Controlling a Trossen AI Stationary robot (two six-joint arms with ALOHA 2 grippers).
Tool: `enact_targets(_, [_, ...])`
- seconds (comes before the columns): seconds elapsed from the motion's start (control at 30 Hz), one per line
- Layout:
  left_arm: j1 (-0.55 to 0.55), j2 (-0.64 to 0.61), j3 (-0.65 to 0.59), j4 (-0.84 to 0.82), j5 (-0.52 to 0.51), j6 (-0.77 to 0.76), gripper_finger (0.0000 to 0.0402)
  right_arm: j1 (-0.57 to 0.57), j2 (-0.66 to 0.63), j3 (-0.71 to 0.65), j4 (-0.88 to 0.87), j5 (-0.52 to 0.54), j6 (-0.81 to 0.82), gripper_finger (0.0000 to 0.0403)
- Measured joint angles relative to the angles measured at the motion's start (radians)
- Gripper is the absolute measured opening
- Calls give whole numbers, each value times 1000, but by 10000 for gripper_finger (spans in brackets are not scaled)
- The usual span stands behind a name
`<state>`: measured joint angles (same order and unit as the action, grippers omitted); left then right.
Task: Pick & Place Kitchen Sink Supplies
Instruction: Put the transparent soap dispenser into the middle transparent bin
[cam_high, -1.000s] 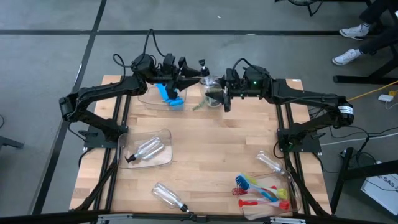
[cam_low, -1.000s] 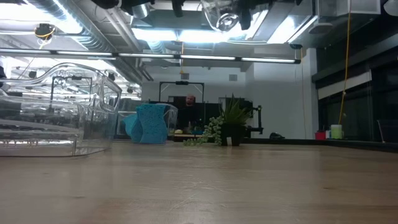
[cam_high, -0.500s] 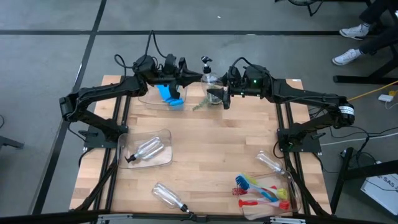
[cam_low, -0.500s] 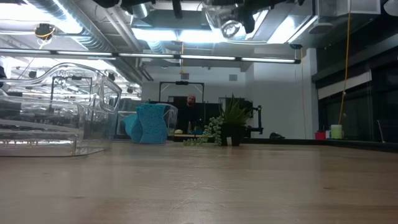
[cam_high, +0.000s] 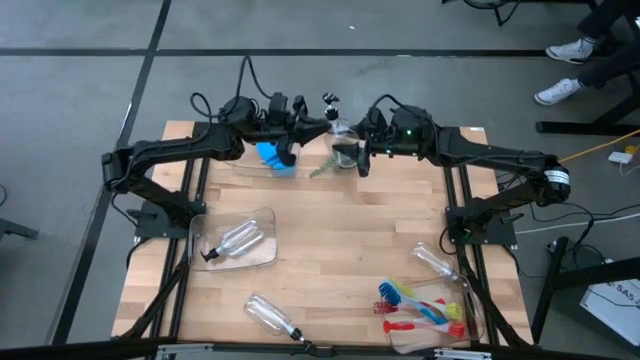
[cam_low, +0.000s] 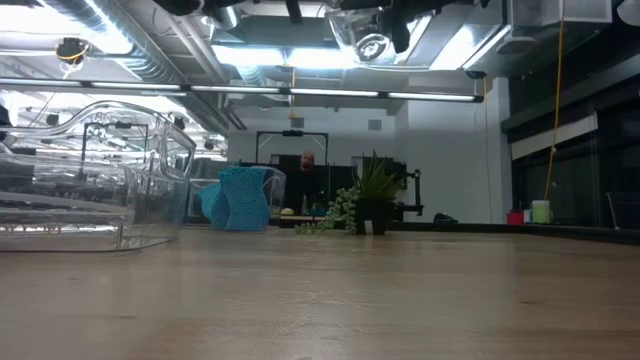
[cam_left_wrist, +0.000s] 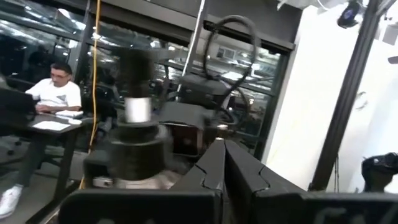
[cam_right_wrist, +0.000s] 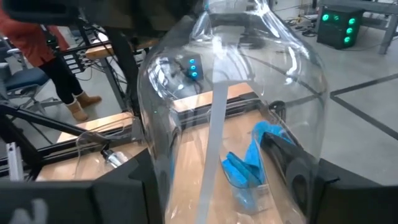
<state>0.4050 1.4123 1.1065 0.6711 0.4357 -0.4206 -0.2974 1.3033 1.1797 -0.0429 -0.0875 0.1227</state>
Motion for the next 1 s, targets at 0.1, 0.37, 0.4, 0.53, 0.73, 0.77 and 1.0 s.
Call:
enact_targets(0.1, [1, 10, 0, 4, -32, -4, 1, 11, 0, 0, 0, -2, -1, 216])
enact_targets(0.37, [5, 11, 0, -29, -32, -27, 1, 25, 1, 0, 3, 2, -3, 216])
enact_targets(0.4, [5, 11, 0, -38, -30, -27, 2, 25, 1, 0, 4, 2, -3, 216])
enact_targets(0.53, [5, 11, 0, -54, -16, -30, 1, 25, 1, 0, 8, 1, -3, 216])
enact_targets(0.73, [5, 4, 0, -68, -11, -25, 1, 25, 1, 0, 10, -12, -4, 216])
enact_targets(0.77, [6, -1, 0, -80, -11, -23, 1, 26, 1, 0, 9, -15, -4, 216])
enact_targets(1.0, [10, -45, 0, -96, -5, 8, 1, 26, 1, 0, 10, -21, -5, 216])
